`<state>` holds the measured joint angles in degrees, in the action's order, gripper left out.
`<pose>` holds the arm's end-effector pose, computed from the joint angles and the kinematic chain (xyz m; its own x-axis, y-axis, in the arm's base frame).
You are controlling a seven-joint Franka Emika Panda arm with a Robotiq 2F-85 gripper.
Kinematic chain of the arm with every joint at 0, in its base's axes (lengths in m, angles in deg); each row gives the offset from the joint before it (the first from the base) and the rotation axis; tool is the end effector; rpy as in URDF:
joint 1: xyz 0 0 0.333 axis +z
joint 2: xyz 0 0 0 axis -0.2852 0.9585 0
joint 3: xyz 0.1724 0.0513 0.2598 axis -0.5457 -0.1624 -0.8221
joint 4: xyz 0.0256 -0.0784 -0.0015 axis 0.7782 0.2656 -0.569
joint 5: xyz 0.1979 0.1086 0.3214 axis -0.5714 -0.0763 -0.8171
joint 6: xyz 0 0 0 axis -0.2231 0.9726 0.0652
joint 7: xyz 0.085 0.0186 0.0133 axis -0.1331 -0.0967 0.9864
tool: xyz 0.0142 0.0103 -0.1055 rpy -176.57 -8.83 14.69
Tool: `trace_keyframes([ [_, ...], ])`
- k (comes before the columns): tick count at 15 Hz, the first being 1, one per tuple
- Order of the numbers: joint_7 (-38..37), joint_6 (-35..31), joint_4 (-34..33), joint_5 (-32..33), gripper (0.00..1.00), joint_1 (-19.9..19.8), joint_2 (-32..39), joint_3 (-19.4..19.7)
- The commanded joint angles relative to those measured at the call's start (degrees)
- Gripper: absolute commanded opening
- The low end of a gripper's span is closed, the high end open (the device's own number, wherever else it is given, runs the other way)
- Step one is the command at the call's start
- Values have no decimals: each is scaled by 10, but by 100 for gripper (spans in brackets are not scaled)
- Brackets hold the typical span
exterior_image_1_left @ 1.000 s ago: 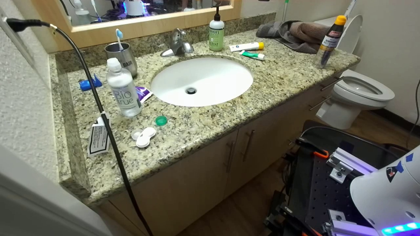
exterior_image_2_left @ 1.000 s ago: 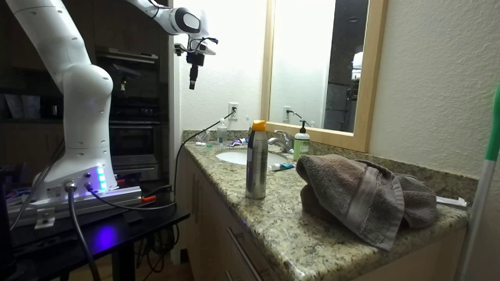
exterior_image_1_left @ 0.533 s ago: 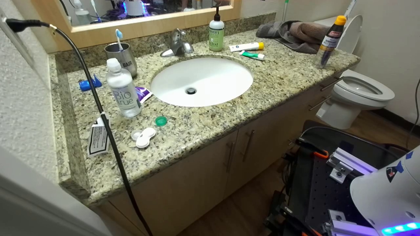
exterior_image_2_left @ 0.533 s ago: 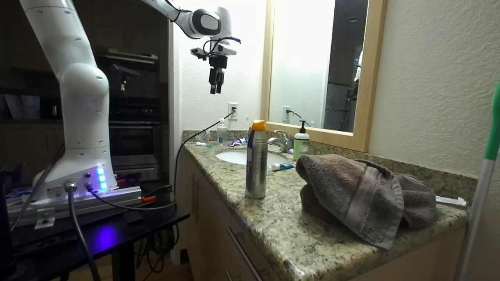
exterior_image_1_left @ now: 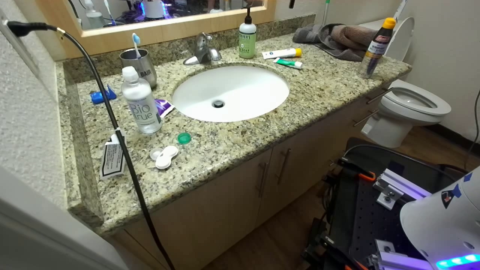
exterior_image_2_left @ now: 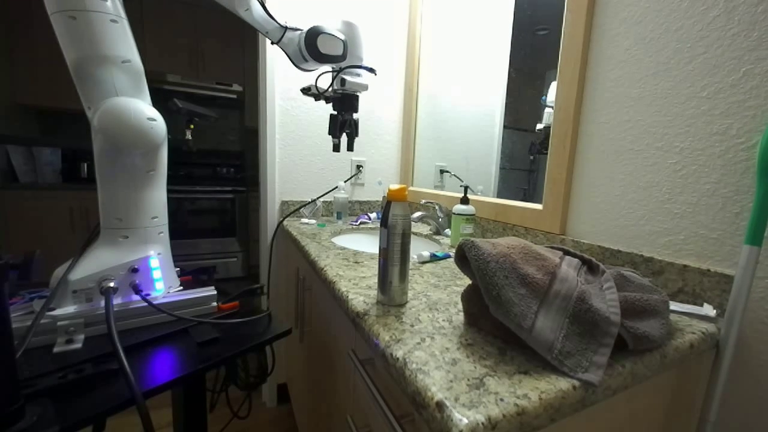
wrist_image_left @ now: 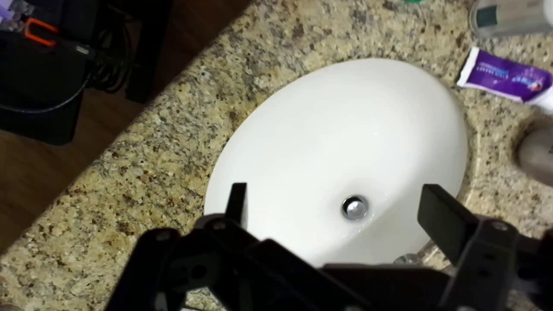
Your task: Move the tubes forward
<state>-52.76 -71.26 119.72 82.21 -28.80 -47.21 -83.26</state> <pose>0.4708 -0.1413 0.4866 0.3523 -0.9346 -0.0498 -0.9330 -0.3465 -0.0966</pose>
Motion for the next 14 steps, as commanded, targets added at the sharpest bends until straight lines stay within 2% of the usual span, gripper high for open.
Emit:
trace_keyframes([
  [1, -81, -41, -55, -5, 100, -10, 81, 18],
  [4, -166, -73, -78, -9, 100, -6, 116, 37],
  [5, -126, -65, -55, -1, 100, 2, 93, 38],
  [8, -133, -66, -60, 0, 100, 4, 101, 41],
  [9, -154, -81, -59, 17, 100, 4, 108, 40],
  [10, -208, -122, -64, 35, 100, -2, 132, 44],
  [14, -291, -171, -87, 37, 100, -19, 186, 83],
])
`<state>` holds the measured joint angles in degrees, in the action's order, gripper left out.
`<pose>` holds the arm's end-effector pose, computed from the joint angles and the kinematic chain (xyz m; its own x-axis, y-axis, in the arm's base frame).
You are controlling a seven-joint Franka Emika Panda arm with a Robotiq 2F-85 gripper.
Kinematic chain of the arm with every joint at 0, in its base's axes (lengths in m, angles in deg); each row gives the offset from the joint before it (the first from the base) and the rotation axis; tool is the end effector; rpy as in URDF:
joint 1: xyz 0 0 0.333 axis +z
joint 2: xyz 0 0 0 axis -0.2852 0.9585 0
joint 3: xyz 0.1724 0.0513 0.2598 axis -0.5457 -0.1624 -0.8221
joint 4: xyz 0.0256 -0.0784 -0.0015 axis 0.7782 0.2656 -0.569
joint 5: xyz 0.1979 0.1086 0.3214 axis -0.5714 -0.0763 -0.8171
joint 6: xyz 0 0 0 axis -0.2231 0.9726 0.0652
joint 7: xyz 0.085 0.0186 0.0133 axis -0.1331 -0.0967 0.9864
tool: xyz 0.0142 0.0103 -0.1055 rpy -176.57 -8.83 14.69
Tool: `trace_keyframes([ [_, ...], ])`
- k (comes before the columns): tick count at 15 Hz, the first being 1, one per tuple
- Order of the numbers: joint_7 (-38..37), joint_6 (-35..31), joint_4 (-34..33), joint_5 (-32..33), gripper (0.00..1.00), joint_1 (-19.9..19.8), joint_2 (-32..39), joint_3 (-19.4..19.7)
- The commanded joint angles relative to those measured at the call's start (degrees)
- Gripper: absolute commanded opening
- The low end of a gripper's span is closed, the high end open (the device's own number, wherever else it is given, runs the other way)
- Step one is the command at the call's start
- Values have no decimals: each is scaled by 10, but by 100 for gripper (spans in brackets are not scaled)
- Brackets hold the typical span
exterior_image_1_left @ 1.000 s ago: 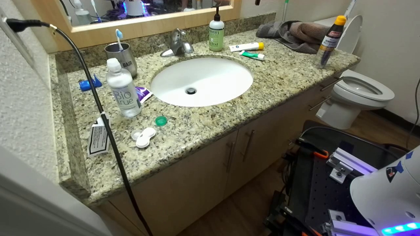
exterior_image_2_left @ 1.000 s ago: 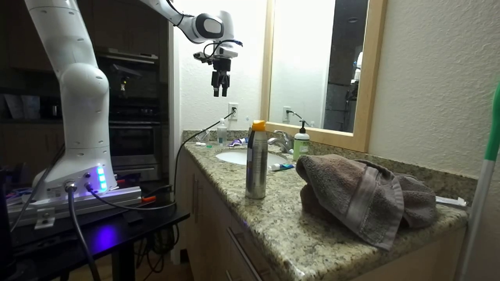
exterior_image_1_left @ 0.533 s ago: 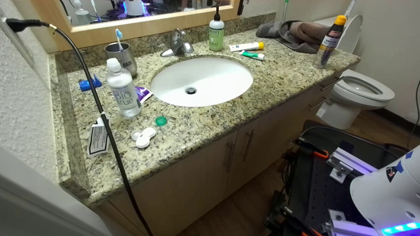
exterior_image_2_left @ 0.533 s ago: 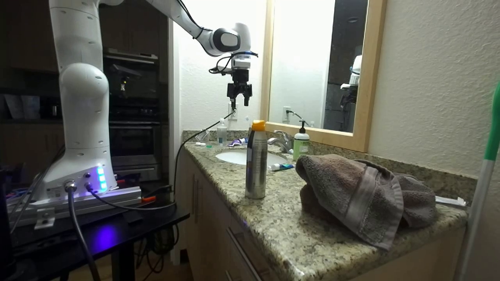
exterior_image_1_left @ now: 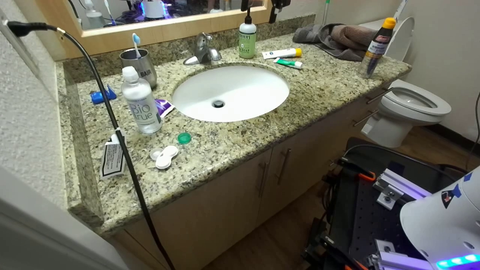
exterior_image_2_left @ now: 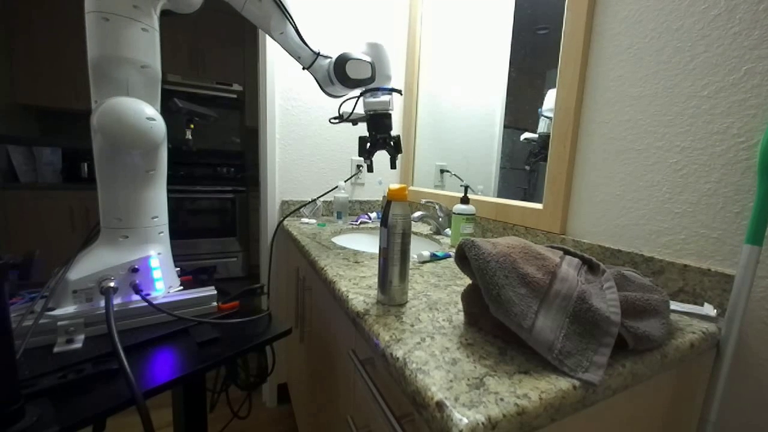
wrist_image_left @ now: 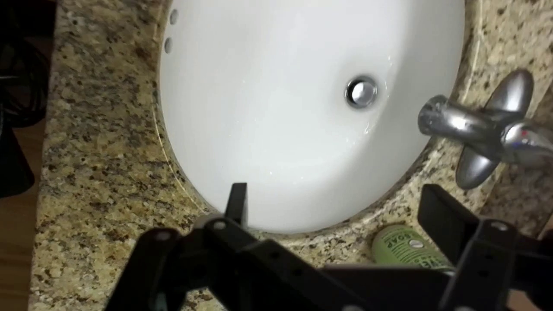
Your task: Move the tubes forward
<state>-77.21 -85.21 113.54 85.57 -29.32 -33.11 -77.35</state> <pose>0.5208 -0.2253 0.4319 -0.1641 -0.9863 0.0195 -0.9756 0.1593 -0.1509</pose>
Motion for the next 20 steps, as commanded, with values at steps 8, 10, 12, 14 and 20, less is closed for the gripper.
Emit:
trace_keyframes([
  [8, -173, -63, -26, -2, 100, -15, 71, 73],
  [10, -220, -78, -27, 23, 100, -8, 77, 77],
  [12, -300, -71, -53, 36, 100, -13, 106, 91],
  [14, -346, -70, -73, 35, 100, -23, 126, 102],
  [20, -436, -76, -87, 36, 100, -28, 151, 133],
])
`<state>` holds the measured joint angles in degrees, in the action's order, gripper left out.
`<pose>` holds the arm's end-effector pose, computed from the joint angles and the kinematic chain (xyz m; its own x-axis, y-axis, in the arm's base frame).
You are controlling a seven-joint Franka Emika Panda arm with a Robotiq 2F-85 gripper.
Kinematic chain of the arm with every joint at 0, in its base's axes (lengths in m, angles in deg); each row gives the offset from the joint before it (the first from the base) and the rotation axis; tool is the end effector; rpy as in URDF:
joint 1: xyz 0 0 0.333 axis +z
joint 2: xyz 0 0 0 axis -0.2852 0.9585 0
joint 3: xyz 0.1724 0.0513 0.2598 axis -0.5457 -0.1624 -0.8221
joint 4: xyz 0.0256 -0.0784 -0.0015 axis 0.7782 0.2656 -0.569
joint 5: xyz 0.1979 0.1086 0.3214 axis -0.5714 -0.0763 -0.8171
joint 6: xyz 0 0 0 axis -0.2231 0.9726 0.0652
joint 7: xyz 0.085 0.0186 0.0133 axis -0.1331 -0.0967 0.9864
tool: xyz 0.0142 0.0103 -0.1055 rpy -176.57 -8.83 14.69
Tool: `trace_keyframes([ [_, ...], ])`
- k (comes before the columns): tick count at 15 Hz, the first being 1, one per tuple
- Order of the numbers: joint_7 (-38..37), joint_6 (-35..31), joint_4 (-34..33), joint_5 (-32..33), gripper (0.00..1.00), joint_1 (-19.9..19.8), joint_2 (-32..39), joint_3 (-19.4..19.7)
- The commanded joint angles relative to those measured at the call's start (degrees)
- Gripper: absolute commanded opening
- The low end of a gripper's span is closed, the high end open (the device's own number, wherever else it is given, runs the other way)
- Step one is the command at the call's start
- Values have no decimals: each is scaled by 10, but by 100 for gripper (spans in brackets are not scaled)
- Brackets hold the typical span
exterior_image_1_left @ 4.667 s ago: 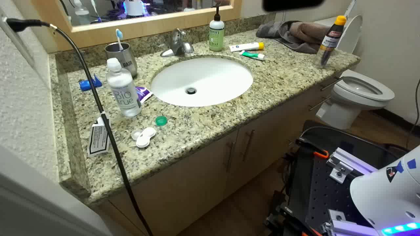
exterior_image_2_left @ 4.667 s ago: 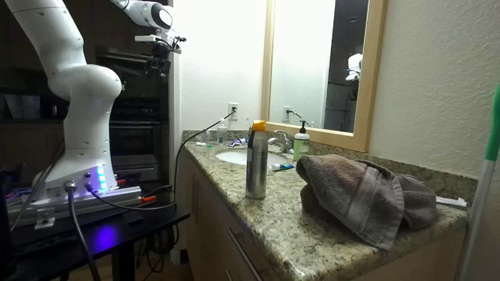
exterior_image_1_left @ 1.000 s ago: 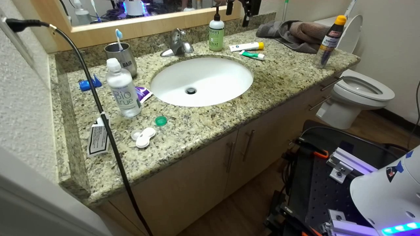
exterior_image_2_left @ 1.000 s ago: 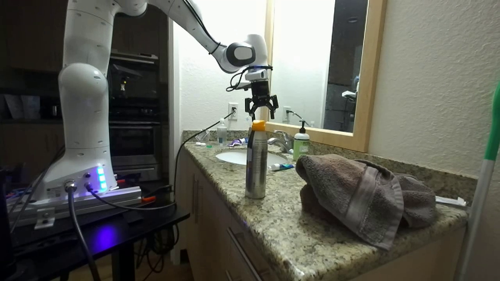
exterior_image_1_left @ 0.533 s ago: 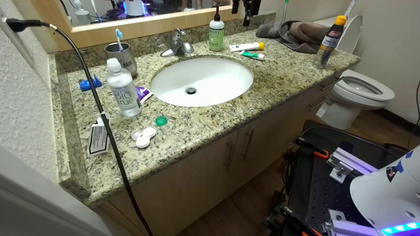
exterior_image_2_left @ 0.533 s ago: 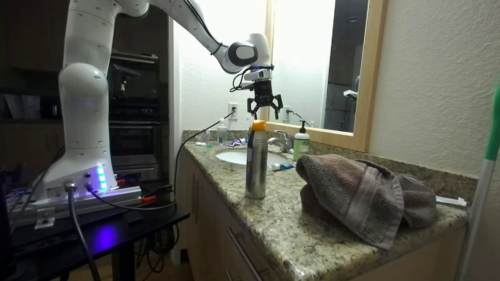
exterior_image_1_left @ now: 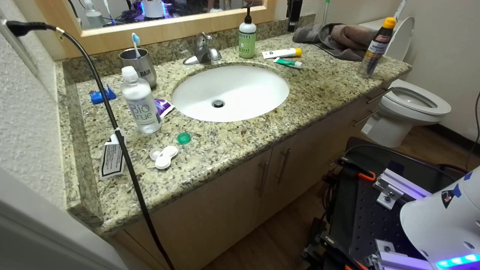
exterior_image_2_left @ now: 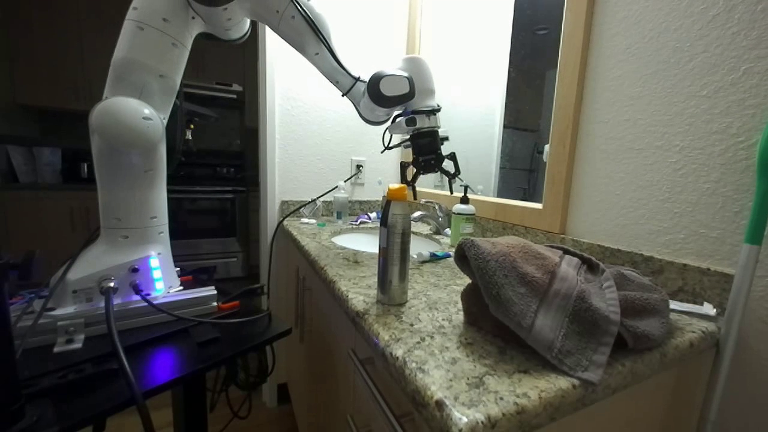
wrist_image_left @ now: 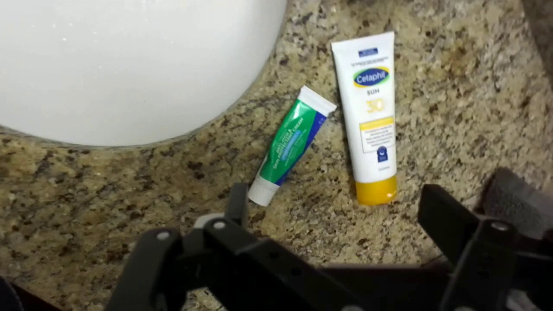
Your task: Move the tubes forward
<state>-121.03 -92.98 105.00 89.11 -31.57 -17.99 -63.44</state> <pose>0.4946 -0.3914 0.3730 -0.9117 -0.4093 0.0361 -0.4056 0.8825 -0.2380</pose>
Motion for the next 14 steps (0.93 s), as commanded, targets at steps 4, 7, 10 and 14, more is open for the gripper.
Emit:
trace_keyframes([
  [4, -6, 1, -4, 3, 100, -5, 5, -6],
  [7, -36, 29, -2, -20, 100, -15, 14, -2],
  [10, -59, 35, 15, -34, 100, -25, 12, 1],
  [14, -52, 30, 12, -39, 100, -29, 18, 0],
])
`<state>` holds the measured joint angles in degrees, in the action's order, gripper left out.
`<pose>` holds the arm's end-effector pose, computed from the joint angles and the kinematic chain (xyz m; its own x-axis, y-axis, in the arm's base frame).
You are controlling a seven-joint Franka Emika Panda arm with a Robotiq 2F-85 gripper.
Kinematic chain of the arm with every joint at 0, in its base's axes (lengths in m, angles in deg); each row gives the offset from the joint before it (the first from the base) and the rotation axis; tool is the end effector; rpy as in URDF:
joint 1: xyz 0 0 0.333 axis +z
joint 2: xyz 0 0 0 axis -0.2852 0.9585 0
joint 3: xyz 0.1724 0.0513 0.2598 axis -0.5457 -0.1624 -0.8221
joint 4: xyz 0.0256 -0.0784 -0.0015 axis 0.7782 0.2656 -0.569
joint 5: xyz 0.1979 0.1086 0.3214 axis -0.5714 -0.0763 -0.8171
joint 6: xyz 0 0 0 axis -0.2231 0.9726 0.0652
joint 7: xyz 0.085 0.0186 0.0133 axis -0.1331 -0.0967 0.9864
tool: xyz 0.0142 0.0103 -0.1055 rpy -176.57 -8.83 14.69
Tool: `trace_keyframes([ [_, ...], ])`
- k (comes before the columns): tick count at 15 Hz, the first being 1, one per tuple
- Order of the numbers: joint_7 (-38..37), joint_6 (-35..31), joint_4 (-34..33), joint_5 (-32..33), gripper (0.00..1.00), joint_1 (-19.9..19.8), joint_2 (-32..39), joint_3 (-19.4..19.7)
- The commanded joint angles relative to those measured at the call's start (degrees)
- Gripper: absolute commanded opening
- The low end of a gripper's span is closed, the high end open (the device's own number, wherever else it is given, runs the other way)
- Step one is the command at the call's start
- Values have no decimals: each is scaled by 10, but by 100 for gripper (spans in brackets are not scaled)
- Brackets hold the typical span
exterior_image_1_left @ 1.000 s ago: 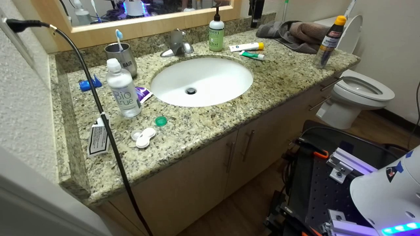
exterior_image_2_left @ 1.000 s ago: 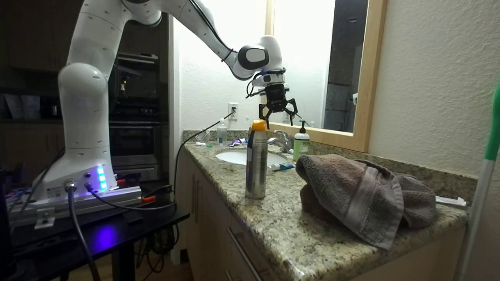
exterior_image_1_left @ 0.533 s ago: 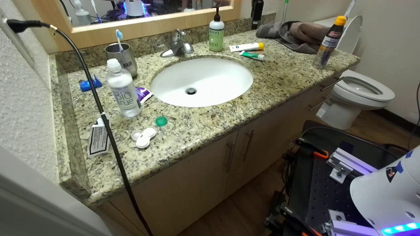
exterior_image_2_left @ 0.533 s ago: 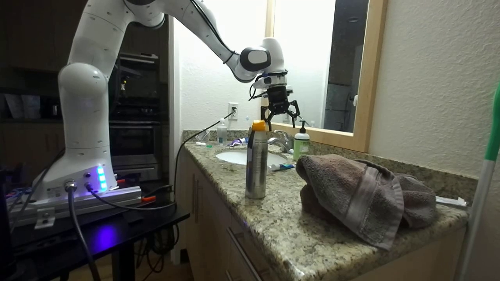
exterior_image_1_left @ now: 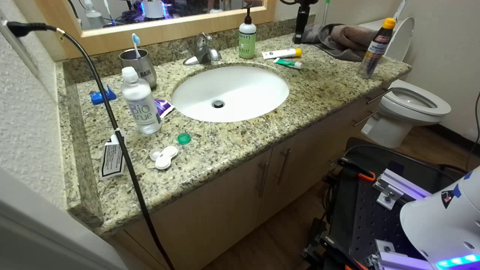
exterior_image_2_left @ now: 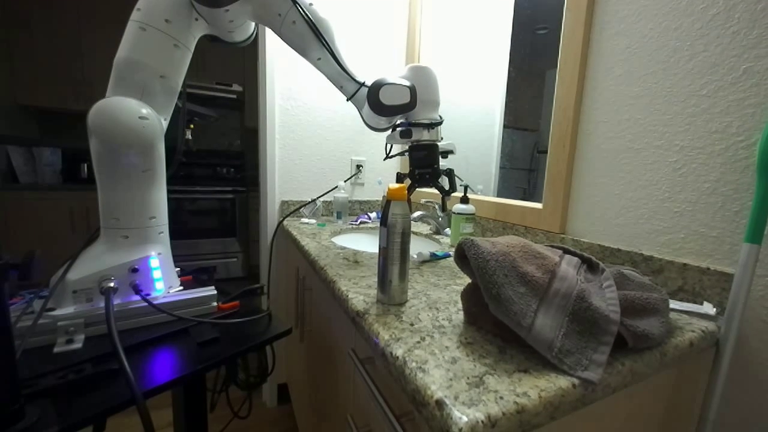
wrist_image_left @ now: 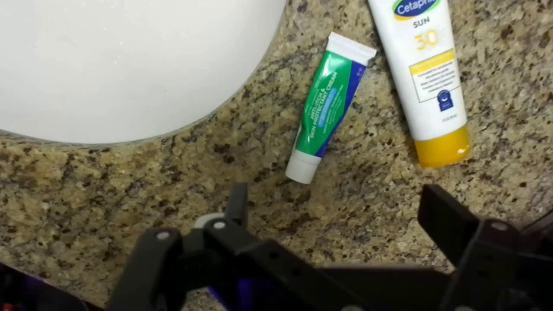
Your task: Move the tubes forward
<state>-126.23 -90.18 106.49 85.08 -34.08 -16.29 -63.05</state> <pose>0.4657 -0.4094 0.3396 -0.9721 -0.2322 0.0317 -0.2344 0.9621 -0.1394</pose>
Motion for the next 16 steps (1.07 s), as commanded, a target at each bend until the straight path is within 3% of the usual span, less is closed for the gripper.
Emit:
trace_keyframes([
  [1, 0, 1, -3, 1, 100, -4, 1, -4],
  [3, 0, 1, -4, 1, 100, -3, 1, -5],
  [9, 81, 18, -21, -96, 100, -24, 43, -43],
  [16, 62, 9, -21, -83, 100, -8, 62, -31],
])
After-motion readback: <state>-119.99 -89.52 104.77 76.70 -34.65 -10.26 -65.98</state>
